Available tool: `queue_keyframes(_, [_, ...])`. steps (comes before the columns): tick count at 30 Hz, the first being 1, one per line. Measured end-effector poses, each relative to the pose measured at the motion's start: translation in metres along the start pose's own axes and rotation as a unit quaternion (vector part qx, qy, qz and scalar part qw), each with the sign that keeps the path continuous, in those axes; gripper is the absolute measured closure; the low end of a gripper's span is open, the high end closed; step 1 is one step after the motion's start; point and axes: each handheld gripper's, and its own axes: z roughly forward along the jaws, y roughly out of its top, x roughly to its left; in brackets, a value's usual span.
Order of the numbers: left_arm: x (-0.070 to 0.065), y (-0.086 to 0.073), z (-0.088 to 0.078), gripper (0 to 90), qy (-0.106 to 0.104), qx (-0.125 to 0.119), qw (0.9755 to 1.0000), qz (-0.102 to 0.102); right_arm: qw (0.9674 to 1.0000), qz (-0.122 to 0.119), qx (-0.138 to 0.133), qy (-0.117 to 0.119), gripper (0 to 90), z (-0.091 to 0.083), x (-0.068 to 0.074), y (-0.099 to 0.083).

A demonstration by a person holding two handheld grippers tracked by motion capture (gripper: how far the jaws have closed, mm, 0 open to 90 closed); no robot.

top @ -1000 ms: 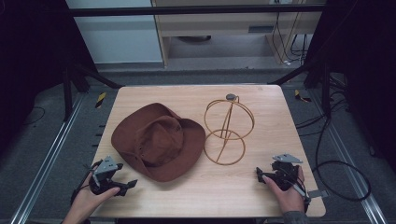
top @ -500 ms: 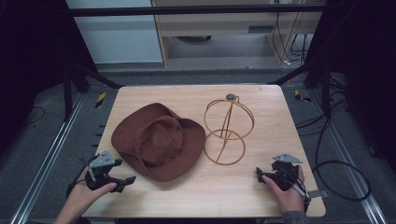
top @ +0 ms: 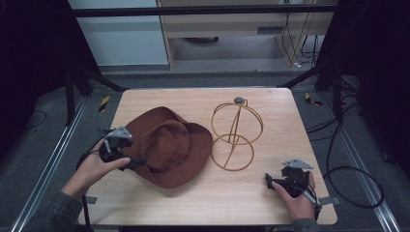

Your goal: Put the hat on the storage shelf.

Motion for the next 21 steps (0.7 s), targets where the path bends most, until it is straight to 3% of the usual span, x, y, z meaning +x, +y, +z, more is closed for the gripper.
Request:
queue_keyframes(1, [0.005, 0.010, 0.002, 4.2, 0.007, 0.013, 0.9999, 0.008, 1.0000, 0.000, 0.000, 0.000, 0.6, 0.000, 0.000, 0.000])
queue_keyframes(5, [0.008, 0.021, 0.005, 3.9, 0.010, 0.013, 0.9997, 0.016, 1.0000, 0.001, 0.001, 0.000, 0.6, 0.000, 0.000, 0.000])
queue_keyframes(12, [0.018, 0.041, 0.015, 4.8, -0.007, 0.034, 0.9991, 0.023, 1.0000, 0.000, 0.000, 0.000, 0.6, 0.000, 0.000, 0.000])
queue_keyframes(16, [0.020, 0.056, 0.016, 5.1, 0.001, 0.050, 0.9985, 0.023, 1.0000, 0.000, 0.000, 0.000, 0.6, 0.000, 0.000, 0.000])
queue_keyframes(21, [0.019, 0.072, 0.018, 5.2, 0.016, 0.068, 0.9969, 0.038, 1.0000, 0.001, 0.001, 0.000, 0.6, 0.000, 0.000, 0.000])
